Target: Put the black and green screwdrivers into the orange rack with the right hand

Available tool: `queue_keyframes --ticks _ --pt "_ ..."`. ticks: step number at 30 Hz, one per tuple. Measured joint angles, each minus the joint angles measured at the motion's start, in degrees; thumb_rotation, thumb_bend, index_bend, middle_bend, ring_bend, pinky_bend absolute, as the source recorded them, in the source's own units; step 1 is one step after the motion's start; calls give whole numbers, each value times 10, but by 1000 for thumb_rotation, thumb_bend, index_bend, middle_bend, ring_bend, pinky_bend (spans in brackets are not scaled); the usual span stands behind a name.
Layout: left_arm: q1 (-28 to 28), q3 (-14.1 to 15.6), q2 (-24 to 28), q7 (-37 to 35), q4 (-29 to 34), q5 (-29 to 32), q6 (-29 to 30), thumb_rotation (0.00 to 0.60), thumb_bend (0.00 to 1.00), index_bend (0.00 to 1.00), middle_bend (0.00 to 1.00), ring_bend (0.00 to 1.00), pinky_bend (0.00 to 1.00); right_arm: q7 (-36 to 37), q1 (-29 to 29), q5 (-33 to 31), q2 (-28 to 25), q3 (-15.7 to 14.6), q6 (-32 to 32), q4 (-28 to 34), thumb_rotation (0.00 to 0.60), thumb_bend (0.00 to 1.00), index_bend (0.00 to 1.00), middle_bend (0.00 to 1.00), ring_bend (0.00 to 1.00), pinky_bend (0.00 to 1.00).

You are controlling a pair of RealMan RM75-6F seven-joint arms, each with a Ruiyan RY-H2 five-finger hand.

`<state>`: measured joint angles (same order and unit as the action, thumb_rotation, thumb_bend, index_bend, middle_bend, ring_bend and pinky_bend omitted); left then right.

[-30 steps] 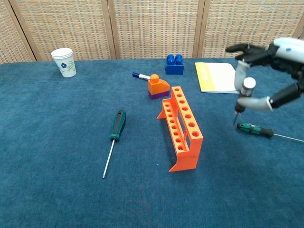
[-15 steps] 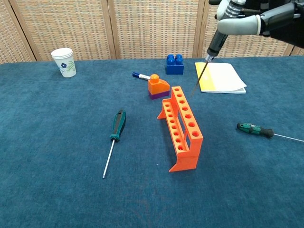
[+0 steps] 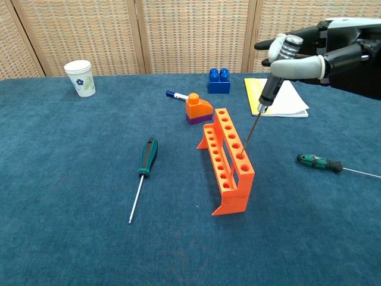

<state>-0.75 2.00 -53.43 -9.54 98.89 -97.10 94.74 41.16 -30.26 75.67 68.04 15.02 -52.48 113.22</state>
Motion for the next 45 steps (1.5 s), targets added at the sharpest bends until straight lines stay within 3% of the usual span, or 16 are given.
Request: queue_keyframes --ticks 22,45 --pt "2 0 -4 16 4 1 -5 600 0 0 0 0 0 35 -1 23 -17 -18 5 -16 600 440 627 0 0 46" --pt "1 0 -3 11 3 1 -3 600 0 0 0 0 0 13 -12 15 -5 -29 9 -24 600 440 627 0 0 46"
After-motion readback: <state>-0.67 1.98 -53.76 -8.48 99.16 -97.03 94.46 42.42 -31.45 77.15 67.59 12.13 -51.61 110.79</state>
